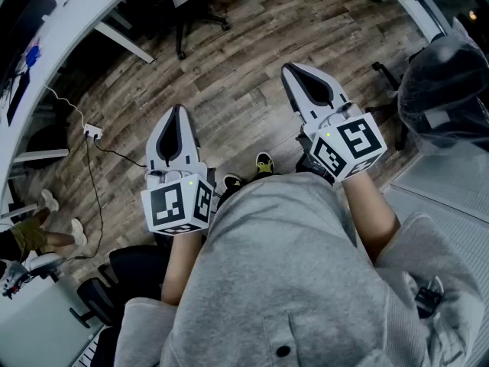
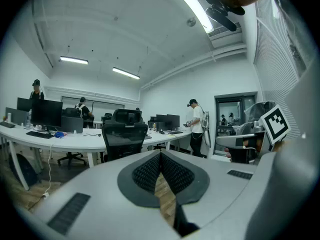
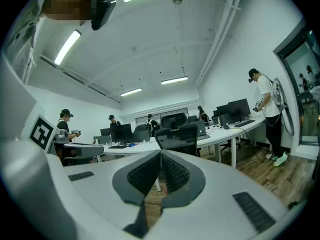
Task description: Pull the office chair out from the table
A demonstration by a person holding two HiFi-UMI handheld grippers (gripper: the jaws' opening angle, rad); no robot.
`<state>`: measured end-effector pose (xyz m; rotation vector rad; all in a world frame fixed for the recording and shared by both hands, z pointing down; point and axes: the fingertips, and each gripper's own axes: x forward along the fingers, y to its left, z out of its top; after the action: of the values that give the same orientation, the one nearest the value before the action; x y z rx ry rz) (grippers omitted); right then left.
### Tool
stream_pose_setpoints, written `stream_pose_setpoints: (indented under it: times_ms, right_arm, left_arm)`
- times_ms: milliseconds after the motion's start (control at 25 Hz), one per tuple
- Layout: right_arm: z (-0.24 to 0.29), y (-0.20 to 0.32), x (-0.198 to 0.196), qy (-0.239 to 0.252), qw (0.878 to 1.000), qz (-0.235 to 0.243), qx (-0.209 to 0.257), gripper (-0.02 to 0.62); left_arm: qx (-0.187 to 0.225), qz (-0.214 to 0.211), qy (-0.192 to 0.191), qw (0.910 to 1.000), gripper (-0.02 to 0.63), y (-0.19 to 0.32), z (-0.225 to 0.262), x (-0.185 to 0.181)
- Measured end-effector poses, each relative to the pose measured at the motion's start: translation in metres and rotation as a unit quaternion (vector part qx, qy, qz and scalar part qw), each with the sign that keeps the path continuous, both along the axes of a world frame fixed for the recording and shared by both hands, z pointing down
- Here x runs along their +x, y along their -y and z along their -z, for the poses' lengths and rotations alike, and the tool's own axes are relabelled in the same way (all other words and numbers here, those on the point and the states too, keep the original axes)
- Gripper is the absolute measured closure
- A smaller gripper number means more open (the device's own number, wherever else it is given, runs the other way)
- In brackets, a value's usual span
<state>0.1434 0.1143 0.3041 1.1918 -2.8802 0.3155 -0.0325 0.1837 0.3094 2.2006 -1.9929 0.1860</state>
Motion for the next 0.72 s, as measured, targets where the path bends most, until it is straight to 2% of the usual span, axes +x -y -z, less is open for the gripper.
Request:
stream_pose_setpoints:
  times_ms: [720]
  right_arm:
    - [0.010, 0.003, 0.017, 0.020, 1.000, 0.018, 0.016, 0.566]
  left_arm:
    - [0.005, 0.009, 0.013, 0.9999, 0.594, -0.008, 0.008, 0.026]
